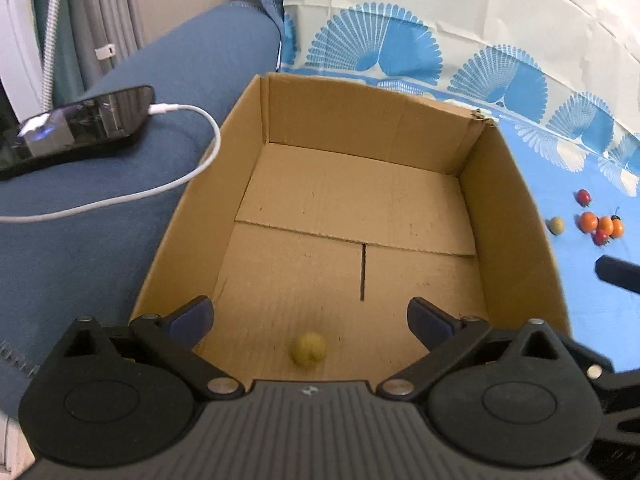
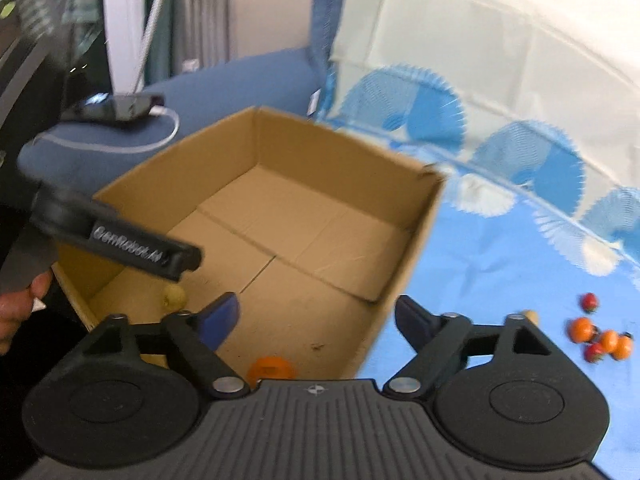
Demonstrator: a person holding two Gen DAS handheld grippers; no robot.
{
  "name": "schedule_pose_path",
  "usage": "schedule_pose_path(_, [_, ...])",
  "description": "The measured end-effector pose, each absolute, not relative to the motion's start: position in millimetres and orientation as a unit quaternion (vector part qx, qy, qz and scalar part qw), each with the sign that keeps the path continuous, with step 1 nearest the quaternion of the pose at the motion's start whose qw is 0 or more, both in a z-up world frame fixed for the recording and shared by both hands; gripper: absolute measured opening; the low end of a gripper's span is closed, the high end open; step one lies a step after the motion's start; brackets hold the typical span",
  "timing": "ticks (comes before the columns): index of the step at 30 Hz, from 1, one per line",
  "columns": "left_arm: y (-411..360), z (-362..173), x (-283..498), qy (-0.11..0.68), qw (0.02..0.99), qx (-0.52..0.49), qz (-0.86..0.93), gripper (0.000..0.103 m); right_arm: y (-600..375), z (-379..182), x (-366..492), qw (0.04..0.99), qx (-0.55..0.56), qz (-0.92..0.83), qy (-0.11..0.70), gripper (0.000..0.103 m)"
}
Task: Organize fruits
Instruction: 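Carry both fruits over the box and open both tools to drop them, then lift both tools out of the box and move toward the fruits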
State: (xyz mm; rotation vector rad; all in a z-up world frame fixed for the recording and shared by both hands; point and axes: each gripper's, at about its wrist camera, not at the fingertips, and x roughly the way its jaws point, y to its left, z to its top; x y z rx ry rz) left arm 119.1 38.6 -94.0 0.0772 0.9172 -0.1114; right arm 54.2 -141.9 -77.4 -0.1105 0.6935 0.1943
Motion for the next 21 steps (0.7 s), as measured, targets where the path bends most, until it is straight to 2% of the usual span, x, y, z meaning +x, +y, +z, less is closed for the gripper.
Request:
schedule_pose_path(3, [41, -84, 93, 0.446, 0.894, 0.024, -0.029, 0.103, -146, -67, 35, 0.935, -0.036, 0.074, 0.344, 0.099])
schedule_pose_path(5, [43, -81, 74, 0.448, 0.893, 0.013, -0.022, 0.103, -147, -61, 19, 0.936, -0.019, 0.063, 0.347, 0.1])
schedule_pose_path(10, [36, -67, 35, 0.432, 0.9, 0.042, -0.034, 0.103, -146, -48, -21, 0.94, 0.014, 0.049, 0.336, 0.102])
schedule_pose_path(21, [21, -29, -25, 0.369, 0.926, 0.06, -0.045, 0.103, -138, -20, -91, 0.962, 0.014, 0.05, 0.267, 0.102])
